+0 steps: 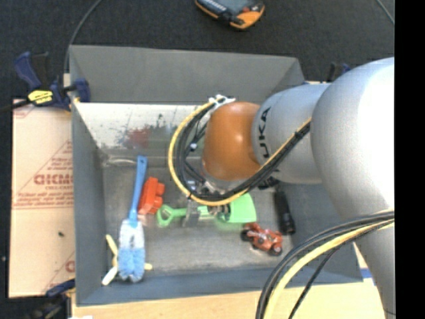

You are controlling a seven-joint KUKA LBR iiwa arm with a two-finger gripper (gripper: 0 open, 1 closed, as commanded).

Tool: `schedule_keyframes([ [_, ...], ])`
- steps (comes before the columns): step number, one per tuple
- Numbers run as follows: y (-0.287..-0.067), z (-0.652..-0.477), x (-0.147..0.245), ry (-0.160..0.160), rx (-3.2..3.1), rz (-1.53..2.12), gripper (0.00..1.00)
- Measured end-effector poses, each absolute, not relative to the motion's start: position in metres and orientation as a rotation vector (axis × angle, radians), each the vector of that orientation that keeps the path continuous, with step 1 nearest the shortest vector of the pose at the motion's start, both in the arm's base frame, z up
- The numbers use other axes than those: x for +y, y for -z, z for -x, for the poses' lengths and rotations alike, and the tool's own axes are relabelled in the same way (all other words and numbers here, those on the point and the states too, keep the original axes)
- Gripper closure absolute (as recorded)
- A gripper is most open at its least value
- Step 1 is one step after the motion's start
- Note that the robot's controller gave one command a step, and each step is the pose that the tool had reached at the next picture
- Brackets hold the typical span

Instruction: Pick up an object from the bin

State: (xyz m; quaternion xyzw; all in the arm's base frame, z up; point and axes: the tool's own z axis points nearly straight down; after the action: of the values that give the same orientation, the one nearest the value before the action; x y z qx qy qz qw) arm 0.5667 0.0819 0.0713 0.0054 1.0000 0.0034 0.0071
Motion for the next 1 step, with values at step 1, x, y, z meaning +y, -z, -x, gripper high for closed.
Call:
schedule_keyframes([
  [1,-0.0808,-0.5666,0.0817,-0.012,3.126,-0.019,1.0],
])
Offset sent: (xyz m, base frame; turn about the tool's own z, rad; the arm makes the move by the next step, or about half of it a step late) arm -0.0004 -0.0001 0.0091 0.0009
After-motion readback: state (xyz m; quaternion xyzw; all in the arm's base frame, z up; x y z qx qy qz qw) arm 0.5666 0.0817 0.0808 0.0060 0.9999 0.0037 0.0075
